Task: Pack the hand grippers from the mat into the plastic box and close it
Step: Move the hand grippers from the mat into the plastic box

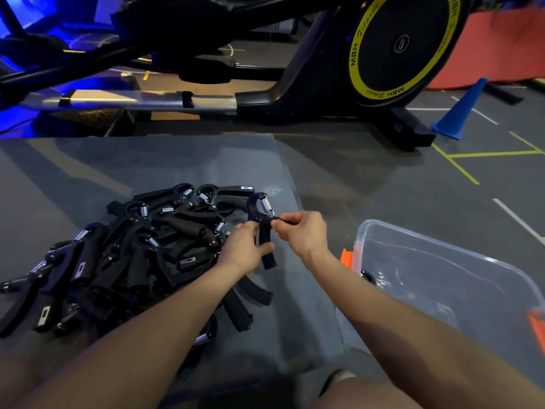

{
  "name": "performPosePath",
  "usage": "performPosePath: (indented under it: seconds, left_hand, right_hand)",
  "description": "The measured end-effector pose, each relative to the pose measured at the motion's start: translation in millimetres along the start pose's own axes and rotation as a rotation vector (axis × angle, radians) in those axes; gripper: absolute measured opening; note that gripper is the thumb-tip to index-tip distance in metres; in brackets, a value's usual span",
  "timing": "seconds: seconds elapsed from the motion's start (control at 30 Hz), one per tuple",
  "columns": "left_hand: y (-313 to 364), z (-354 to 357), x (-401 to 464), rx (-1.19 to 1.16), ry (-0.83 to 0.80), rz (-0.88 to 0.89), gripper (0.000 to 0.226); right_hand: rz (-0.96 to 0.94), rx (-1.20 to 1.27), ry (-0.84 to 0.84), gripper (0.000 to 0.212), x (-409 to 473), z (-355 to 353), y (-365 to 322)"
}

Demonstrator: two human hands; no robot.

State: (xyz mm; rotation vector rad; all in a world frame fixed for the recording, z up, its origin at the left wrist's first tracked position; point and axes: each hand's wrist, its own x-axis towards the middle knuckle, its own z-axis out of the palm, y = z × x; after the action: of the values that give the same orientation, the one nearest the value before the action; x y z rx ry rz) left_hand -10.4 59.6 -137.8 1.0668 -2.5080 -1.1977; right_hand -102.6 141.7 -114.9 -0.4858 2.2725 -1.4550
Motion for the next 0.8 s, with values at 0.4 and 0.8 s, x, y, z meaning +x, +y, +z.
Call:
performPosePath:
  seconds: [0.4,0.8]
  left_hand:
    - [26,-3,16,-0.586,-0.062,-0.052,0.017]
    - [81,35,4,-0.966,-0.411,0.018,0.016]
  right_hand:
    - [0.079,0.37,-0.163,0.02,6,-34,0]
    - [0.098,0.228,-0.16,0.032,-3,-102,33]
